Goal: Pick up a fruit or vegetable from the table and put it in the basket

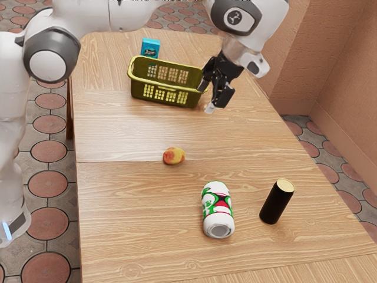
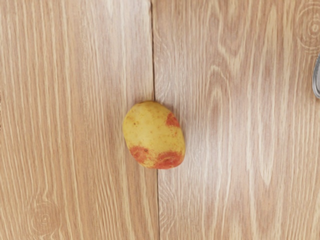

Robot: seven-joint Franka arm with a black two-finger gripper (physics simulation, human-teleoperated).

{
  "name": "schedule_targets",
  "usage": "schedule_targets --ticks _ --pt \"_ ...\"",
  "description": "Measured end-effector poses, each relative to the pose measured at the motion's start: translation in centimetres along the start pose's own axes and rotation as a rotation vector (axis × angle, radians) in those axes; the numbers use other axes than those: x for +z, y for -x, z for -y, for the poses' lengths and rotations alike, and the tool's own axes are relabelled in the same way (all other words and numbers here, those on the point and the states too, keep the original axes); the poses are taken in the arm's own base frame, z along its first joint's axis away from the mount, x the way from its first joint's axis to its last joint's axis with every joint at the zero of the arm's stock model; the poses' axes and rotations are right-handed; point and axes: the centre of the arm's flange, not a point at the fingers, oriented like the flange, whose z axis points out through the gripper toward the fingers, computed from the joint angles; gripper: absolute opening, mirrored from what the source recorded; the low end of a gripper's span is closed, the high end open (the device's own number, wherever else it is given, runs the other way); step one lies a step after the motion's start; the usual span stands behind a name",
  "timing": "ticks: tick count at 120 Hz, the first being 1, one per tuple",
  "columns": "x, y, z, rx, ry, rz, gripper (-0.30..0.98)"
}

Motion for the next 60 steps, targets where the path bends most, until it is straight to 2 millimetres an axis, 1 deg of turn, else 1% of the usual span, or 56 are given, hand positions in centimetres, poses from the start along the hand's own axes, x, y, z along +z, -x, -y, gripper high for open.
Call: schedule_targets --ticks 10,18,26,30,33,41,45,49,54,60 --pt "-1.0 -0.9 -1.2 0.008 -0.007 -0.099 0.69" --pt "-1.5 -1.5 -2.0 0.010 -0.011 -0.151 0.69" --pt "-0.9 -2.3 -2.2 0.001 -0.008 -0.167 0.69" --pt "0.5 -3.0 -2.3 -0.009 -0.006 -0.148 0.69" --pt "1.9 -3.4 -1.9 -0.022 0.001 -0.126 0.69" --pt "7.2 -3.7 1.2 -0.090 0.051 -0.054 0.69" --pt "9.3 -3.9 2.7 -0.126 0.083 -0.033 0.69" --pt "11.0 -4.0 3.6 -0.153 0.110 -0.020 0.69" --pt "13.1 -3.6 3.9 -0.172 0.141 -0.006 0.69" --pt "15.4 -2.5 3.4 -0.177 0.173 0.003 0.69"
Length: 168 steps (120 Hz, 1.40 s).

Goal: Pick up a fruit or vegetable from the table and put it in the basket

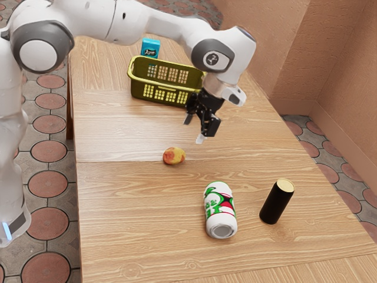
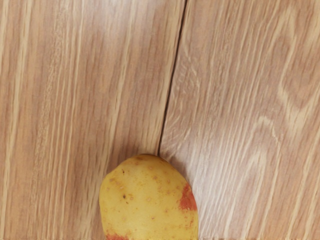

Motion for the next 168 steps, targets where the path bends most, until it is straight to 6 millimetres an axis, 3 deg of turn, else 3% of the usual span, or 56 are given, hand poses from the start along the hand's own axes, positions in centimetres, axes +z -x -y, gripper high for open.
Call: schedule_targets --ticks 9,24,52,72,95,125,168 --pt "2.0 1.8 -0.5 0.004 0.035 -0.012 0.69" --pt "3.7 3.9 -1.1 0.010 0.064 -0.047 0.69" --pt "3.9 2.1 2.8 -0.062 0.009 -0.146 0.69" --pt "4.2 1.8 0.8 -0.026 -0.006 -0.201 0.69" --pt "5.8 1.8 2.6 -0.065 0.001 -0.195 0.69" --pt "6.1 2.1 1.2 -0.047 0.014 -0.200 0.69" --pt "7.4 2.5 1.2 -0.061 0.028 -0.177 0.69"
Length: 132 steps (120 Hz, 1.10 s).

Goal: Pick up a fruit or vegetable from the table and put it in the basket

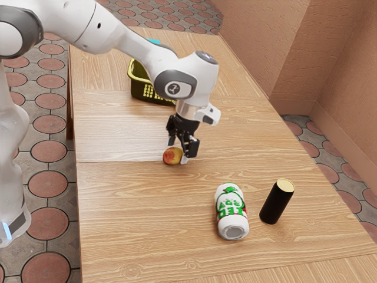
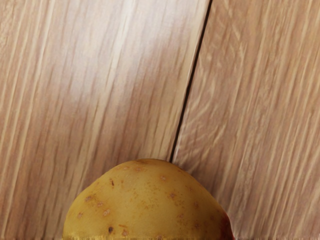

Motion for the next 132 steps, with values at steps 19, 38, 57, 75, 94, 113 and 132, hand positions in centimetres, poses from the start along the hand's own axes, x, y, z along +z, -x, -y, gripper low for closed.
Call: schedule_targets --ticks 19,38,57,75,94,113,132 --pt "0.4 0.1 0.3 -0.032 0.025 0.014 0.69" --pt "0.7 0.2 0.4 -0.052 0.038 0.024 0.69" --pt "1.1 0.4 0.4 -0.062 0.039 0.034 0.69" --pt "1.2 0.4 0.4 -0.072 0.042 0.037 0.59" --pt "1.3 0.4 0.4 -0.082 0.042 0.038 0.38" --pt "-0.5 -0.1 0.3 -0.080 0.042 0.001 0.35" --pt "-10.0 -2.2 2.9 -0.083 0.013 -0.176 0.35"
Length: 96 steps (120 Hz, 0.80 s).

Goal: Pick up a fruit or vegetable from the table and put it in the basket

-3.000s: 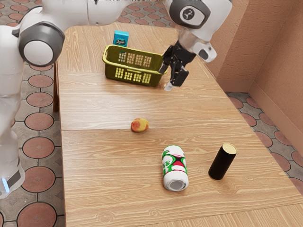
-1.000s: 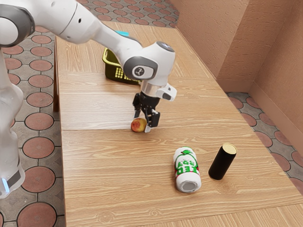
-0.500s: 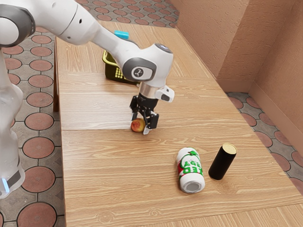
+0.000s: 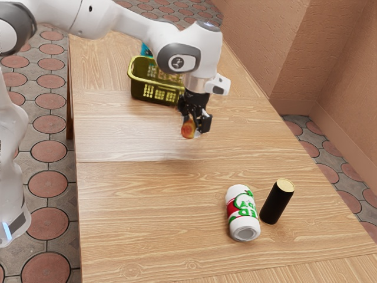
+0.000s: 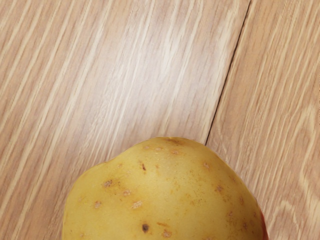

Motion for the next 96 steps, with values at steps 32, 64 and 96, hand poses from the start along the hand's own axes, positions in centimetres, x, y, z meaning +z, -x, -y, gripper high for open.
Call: schedule_targets --ticks 32,64,96 --pt "-6.9 -6.5 22.4 -0.236 -0.164 -0.074 0.35" --pt "-5.1 -8.6 26.6 -0.128 -0.186 -0.017 0.34" --pt "-4.6 -8.6 26.9 -0.007 -0.179 0.009 0.35"
